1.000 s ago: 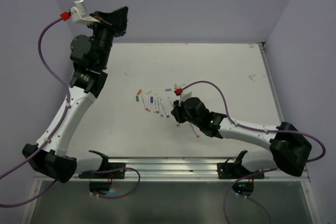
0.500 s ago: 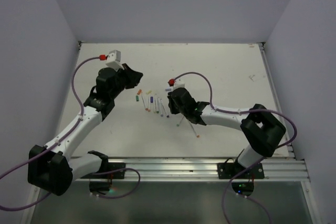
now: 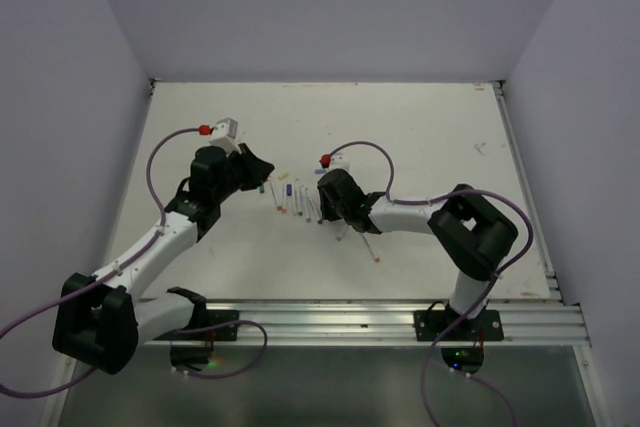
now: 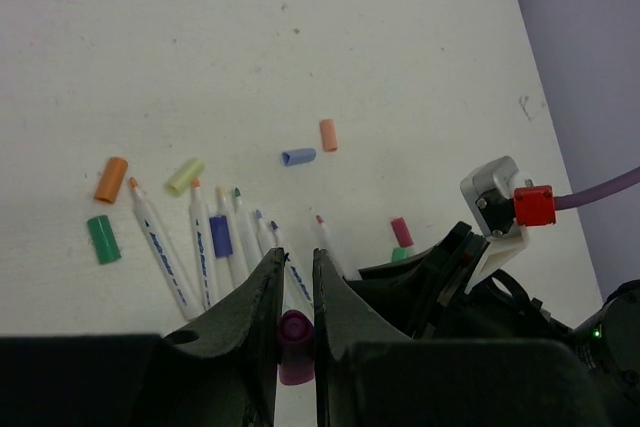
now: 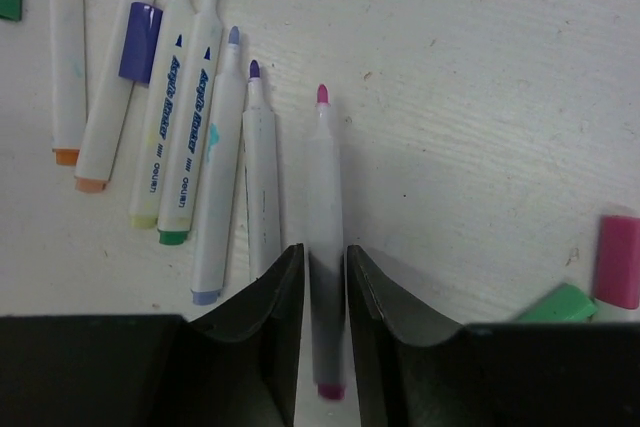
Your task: Open the pen caps
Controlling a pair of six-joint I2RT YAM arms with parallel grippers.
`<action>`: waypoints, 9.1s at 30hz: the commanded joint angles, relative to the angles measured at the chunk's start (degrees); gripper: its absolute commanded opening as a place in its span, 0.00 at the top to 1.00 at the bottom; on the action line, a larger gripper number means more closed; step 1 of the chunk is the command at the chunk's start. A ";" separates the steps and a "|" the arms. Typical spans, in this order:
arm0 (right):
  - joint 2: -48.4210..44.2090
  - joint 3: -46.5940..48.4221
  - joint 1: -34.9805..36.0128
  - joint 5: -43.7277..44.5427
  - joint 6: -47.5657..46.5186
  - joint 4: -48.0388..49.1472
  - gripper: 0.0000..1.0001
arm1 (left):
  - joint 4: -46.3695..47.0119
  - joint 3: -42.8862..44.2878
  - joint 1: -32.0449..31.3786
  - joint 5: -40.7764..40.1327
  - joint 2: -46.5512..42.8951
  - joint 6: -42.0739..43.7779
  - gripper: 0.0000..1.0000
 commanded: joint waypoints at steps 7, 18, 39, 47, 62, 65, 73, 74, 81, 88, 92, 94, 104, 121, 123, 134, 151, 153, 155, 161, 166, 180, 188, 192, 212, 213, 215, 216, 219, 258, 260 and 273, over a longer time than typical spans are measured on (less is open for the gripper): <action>0.11 0.32 -0.11 -1.38 1.90 3.53 0.65 | 3.88 -2.14 0.35 0.43 3.76 0.01 1.00; -10.16 -1.26 -0.02 3.45 -1.26 -1.03 0.54 | 14.16 -5.39 0.35 -2.65 13.49 -0.86 1.00; -33.98 -14.98 -3.97 10.66 -5.49 -14.21 0.46 | 25.24 0.23 0.35 -4.14 28.81 -0.69 0.68; -34.43 -17.00 -6.87 7.24 -4.08 -17.55 0.48 | 23.05 -0.21 0.35 -4.32 24.78 -0.69 0.48; -22.30 -11.02 -7.67 -1.55 -4.96 -18.97 0.55 | 4.24 3.04 0.35 -9.42 1.58 5.28 0.00; -20.46 -10.14 -7.67 -2.35 -4.96 -18.44 0.56 | 0.64 3.05 0.35 -9.51 -1.41 5.90 0.00; -16.85 -9.88 -7.75 -1.65 -3.82 -18.79 0.70 | -4.29 2.61 0.35 -6.62 -5.64 5.20 0.00; -16.41 -9.97 -7.84 -1.64 -3.47 -18.70 0.71 | -4.55 2.78 0.26 -6.43 -5.91 4.76 0.00; -16.67 -10.76 -8.63 -0.24 -3.11 -19.93 0.89 | -4.47 3.57 0.26 -1.34 -5.73 2.13 0.00; -22.37 -10.67 -8.72 3.98 -4.17 -22.30 1.00 | -2.53 4.54 -1.32 1.92 -3.46 -1.48 0.00; -27.65 -11.28 -8.72 5.12 -5.83 -21.25 1.00 | -1.48 6.56 -4.82 2.10 -0.82 -3.93 0.00; -30.80 -11.98 -8.72 4.16 -6.36 -19.76 1.00 | -1.04 8.23 -7.11 1.31 1.20 -4.82 0.00; -40.49 -15.85 -7.84 -1.91 -6.98 -9.74 1.00 | 2.83 16.12 -15.38 -0.45 12.19 -10.80 0.00; -39.53 -16.82 -2.57 -3.14 -5.57 -2.62 1.00 | 3.62 26.33 -21.88 -9.31 25.90 -10.45 0.12; -39.00 -16.74 -2.31 -3.49 -5.40 -2.27 1.00 | 3.53 26.60 -22.24 -10.55 26.26 -9.83 0.17; -39.35 -16.91 -1.34 -3.75 -5.49 -1.30 1.00 | 2.57 26.78 -23.64 -13.54 27.40 -8.42 0.26; -40.40 -16.82 -0.63 -3.75 -5.22 -1.21 1.00 | 4.67 25.81 -24.00 -16.36 28.19 -7.81 0.54; -40.66 -16.91 -0.63 -3.49 -5.13 -1.12 1.00 | 4.68 25.55 -24.00 -16.36 28.28 -8.07 0.55; -40.75 -16.91 -0.55 -3.05 -5.22 -1.12 1.00 | 4.85 25.20 -24.08 -16.19 28.19 -8.51 0.55; -40.84 -16.74 -0.55 -2.79 -5.05 -0.77 1.00 | 5.29 24.05 -24.00 -15.22 29.16 -9.57 0.55; -40.41 -16.73 -0.46 -2.79 -5.05 -0.77 1.00 | 5.73 24.23 -24.09 -15.13 29.16 -9.57 0.71; -41.02 -18.05 -0.37 -3.76 -3.38 -0.16 0.70 | 8.28 21.51 -24.17 -15.31 25.12 -7.90 1.00; -38.56 -15.86 -0.55 -2.79 -4.78 0.46 0.50 | 10.56 18.25 -24.17 -13.20 21.08 -9.13 1.00; -36.54 -14.54 -0.55 -3.66 -5.22 1.34 0.47 | 11.27 17.72 -24.09 -13.37 19.14 -9.21 1.00; -34.34 -12.60 -0.55 -5.95 -6.45 4.68 0.59 | 14.17 15.88 -24.09 -13.99 16.50 -10.62 1.00; -34.17 -12.43 -0.55 -6.12 -6.45 4.76 0.62 | 14.52 15.70 -24.09 -14.08 16.59 -10.71 1.00; -33.46 -11.90 -0.55 -6.56 -6.45 5.03 0.65 | 15.31 15.09 -24.08 -14.16 16.41 -10.88 1.00; -33.11 -11.64 -0.55 -6.57 -6.54 5.12 0.69 | 15.83 14.91 -24.09 -14.08 16.41 -10.97 1.00; -32.58 -11.11 -0.55 -6.92 -6.54 5.47 0.77 | 16.54 14.74 -24.09 -14.08 16.59 -10.89 1.00; -30.91 -24.73 0.51 -9.03 -8.21 6.17 1.00 | 24.71 47.77 -12.31 -28.49 12.19 4.58 1.00; -30.56 -24.73 0.60 -9.29 -8.30 6.43 1.00 | 24.63 49.09 -12.13 -28.84 12.37 4.58 1.00; -33.63 -22.54 1.21 -8.51 -9.09 4.86 1.00 | 19.10 48.15 -10.29 -29.20 8.95 5.55 1.00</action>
